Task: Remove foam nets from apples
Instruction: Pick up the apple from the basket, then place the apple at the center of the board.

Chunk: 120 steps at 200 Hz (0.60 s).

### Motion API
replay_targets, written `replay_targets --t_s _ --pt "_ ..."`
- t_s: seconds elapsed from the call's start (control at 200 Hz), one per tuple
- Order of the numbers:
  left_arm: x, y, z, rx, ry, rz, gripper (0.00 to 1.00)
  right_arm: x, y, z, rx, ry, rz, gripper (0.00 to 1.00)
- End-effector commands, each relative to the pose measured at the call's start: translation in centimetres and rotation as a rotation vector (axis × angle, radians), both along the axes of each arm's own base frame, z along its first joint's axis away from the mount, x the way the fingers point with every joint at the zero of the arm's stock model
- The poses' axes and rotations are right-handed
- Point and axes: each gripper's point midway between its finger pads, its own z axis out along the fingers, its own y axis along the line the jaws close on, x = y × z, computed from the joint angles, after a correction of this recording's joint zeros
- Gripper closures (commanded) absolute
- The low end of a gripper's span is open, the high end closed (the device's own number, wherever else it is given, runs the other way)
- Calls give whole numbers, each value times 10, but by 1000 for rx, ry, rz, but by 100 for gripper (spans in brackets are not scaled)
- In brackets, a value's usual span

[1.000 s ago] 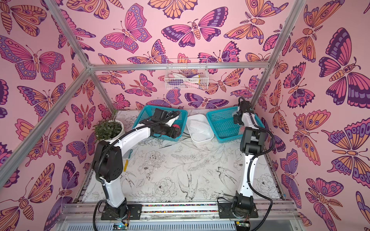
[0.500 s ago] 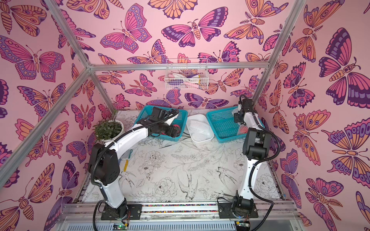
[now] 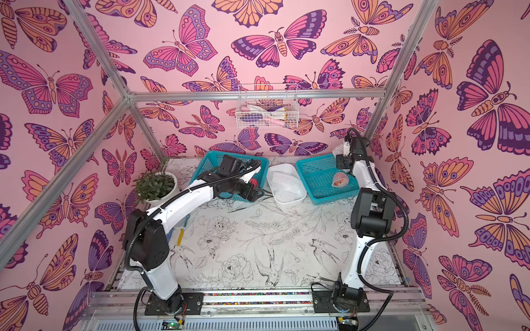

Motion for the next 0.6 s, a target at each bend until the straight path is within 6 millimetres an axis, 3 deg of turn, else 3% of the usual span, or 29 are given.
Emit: replay_targets --t_s 0.0,0.26,0.411,0.596 --pt "-12 3 6 2 16 -1 11 15 18 5 73 -34 60 47" --pt "-9 -6 26 -40 7 -13 11 -2 49 38 125 -160 182 46" --pt "-8 -16 46 -87 11 -33 10 -31 78 60 155 -220 293 47" --pt "-10 -26 69 -149 41 -47 9 -79 134 71 181 -271 448 46"
